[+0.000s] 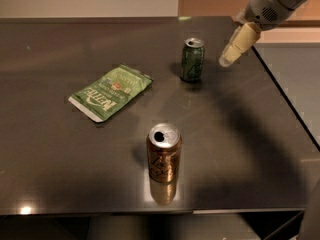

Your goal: Pick green can

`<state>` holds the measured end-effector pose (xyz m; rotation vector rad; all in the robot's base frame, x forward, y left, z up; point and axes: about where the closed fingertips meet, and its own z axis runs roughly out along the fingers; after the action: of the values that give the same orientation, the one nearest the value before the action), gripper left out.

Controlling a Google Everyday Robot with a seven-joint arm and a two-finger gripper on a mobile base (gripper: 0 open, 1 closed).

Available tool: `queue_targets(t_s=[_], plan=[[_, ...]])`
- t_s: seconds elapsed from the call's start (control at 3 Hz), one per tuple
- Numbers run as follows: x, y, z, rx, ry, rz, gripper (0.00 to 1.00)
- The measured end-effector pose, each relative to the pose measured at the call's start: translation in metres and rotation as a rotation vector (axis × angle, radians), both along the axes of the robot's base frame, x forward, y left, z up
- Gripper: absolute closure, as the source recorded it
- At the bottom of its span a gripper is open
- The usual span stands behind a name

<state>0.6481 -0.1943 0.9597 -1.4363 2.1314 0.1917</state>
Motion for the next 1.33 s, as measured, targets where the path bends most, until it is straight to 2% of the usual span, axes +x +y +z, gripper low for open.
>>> queue_targets(t_s=[1.0, 1.33], plan=[[0.049, 0.034, -0.049, 0.084, -0.003, -0.079, 0.0], [0.052, 0.055, -0.055, 0.106, -0.002, -0.061, 0.0]])
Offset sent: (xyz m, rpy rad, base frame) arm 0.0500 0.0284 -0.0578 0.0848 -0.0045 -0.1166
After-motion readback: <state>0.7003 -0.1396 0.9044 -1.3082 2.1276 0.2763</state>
